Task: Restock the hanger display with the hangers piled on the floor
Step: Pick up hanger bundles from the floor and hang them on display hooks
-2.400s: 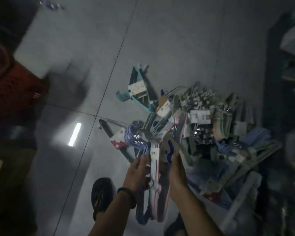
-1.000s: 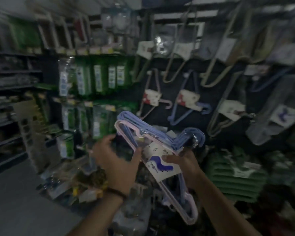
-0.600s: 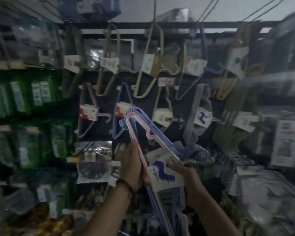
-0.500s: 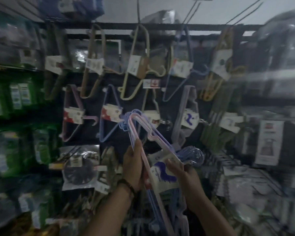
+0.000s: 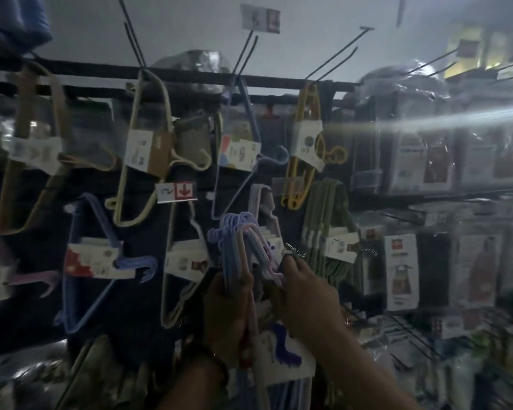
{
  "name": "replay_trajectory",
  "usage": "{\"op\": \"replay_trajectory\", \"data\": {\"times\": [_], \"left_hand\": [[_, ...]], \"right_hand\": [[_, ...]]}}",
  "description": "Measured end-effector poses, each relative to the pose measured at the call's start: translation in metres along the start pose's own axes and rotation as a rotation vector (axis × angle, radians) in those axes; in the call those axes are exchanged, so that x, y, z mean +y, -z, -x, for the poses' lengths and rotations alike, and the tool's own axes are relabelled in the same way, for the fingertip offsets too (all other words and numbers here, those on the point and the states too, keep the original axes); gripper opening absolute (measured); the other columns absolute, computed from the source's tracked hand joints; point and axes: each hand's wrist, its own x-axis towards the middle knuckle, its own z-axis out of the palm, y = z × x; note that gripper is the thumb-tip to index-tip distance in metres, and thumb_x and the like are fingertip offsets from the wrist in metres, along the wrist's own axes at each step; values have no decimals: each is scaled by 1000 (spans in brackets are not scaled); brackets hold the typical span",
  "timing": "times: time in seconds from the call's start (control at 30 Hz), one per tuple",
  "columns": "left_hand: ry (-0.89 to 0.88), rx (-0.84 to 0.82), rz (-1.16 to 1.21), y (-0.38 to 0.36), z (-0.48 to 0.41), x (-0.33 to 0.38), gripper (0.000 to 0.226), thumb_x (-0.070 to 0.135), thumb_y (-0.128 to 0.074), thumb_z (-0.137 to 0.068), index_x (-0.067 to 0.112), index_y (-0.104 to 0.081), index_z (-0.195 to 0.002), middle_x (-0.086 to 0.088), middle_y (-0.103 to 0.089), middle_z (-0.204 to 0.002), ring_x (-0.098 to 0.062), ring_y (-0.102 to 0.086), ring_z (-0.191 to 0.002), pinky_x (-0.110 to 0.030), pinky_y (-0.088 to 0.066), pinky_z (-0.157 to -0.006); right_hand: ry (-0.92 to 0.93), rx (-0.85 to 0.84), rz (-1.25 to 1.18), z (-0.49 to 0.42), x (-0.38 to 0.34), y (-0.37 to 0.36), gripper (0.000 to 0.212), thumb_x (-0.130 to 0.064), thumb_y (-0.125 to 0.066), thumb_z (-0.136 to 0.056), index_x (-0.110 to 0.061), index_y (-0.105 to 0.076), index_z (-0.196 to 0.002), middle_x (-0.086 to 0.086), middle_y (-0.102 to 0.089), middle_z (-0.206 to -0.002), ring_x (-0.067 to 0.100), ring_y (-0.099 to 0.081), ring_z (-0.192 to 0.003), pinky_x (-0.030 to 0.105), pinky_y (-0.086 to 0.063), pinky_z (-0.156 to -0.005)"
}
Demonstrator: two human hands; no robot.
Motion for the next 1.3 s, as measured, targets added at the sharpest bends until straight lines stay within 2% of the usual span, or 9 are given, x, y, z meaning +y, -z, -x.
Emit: {"op": "replay_trajectory", "data": {"times": [0.13,0.3,0.47,0.63,0.73,0.9,1.0,1.1,1.3], "left_hand": [[-12,-50,-222,8,-45,-12,15,24,-75,-92,27,-61,-96,11,-66,-85,5,-62,-73,-4,-48,-63],[33,-3,-261,29,-81,-35,22,35,-82,-86,25,-72,-102,0,-77,-93,-15,-72,-87,-39,-58,-79],[-147,86,-498,35,-97,-35,20,47,-60,-97,28,-63,-96,-4,-68,-81,-17,-64,-72,-43,-52,-67],[-235,87,-710,49,-110,-34,19,43,-50,-103,31,-62,-95,1,-62,-70,-8,-60,-64,-41,-52,-57],[-269,50,-779,54,-112,-30,7,34,-52,-105,36,-56,-110,5,-64,-74,-2,-62,-68,-22,-48,-53],[-271,6,-820,55,-117,-25,17,32,-58,-104,37,-53,-119,0,-65,-67,-13,-61,-56,-37,-52,-49],[-296,-12,-825,52,-118,-25,25,20,-58,-104,26,-58,-128,9,-62,-68,2,-62,-59,-16,-47,-51],[-315,-13,-863,48,-119,-23,45,15,-54,-106,43,-45,-140,18,-60,-80,8,-59,-66,-7,-45,-57],[-351,-9,-922,51,-125,-20,53,21,-53,-107,69,-39,-124,17,-70,-93,0,-66,-77,-26,-58,-67]], "right_hand": [[27,-64,-82,-33,9,-11,29,-47,-42,-107,-29,-42,-129,-4,-63,-117,18,-68,-86,41,-61,-74],[-21,-31,-68,-50,55,-30,31,-43,-48,-106,-30,-40,-132,-7,-64,-88,13,-63,-70,32,-57,-65],[-37,-111,-44,-86,87,-46,29,-41,-43,-107,-25,-43,-132,1,-69,-92,25,-69,-79,41,-58,-68],[26,-37,5,-127,96,-47,34,-40,-42,-108,-19,-41,-135,9,-68,-96,32,-66,-83,35,-43,-60],[20,15,-32,-139,95,-39,21,-35,-45,-107,-21,-41,-123,-1,-58,-79,23,-58,-67,34,-40,-55],[40,91,28,-134,91,-37,21,-26,-49,-105,-24,-33,-119,-4,-57,-79,17,-51,-57,33,-44,-53],[58,165,41,-135,96,-37,27,-27,-51,-105,-22,-30,-122,1,-66,-86,19,-54,-59,36,-50,-54],[47,195,1,-149,102,-36,23,-23,-46,-107,-21,-31,-125,1,-65,-82,21,-56,-57,33,-42,-51],[61,126,-31,-166,104,-51,44,-27,-70,-98,-25,-34,-122,3,-71,-92,20,-66,-64,39,-59,-55]]}}
